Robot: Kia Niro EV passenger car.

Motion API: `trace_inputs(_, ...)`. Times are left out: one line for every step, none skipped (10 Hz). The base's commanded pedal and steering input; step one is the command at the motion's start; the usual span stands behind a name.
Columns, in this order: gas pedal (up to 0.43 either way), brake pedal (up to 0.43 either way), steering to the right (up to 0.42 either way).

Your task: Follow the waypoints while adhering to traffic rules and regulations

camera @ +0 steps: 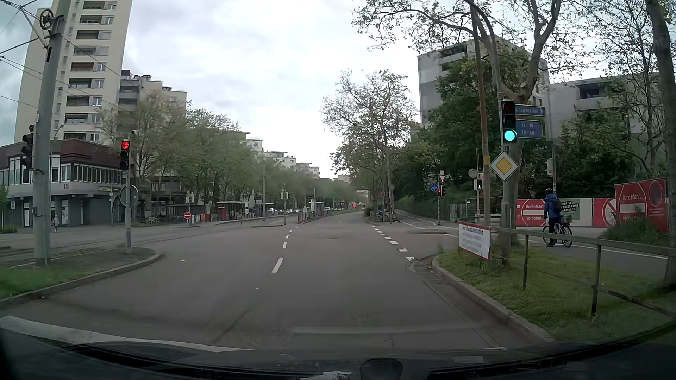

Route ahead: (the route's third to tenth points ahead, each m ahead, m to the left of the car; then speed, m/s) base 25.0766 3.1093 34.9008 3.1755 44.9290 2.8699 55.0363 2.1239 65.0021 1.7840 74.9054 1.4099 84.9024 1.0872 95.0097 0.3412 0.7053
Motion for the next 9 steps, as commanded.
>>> trace_inputs(0.000,0.146,0.007)
trace_inputs(0.000,0.146,0.007)
trace_inputs(0.000,0.146,0.006)
trace_inputs(0.000,0.146,0.005)
trace_inputs(0.000,0.146,0.005)
trace_inputs(0.000,0.146,0.005)
trace_inputs(0.000,0.073,0.005)
trace_inputs(0.000,0.000,0.005)
trace_inputs(0.000,0.000,0.005)
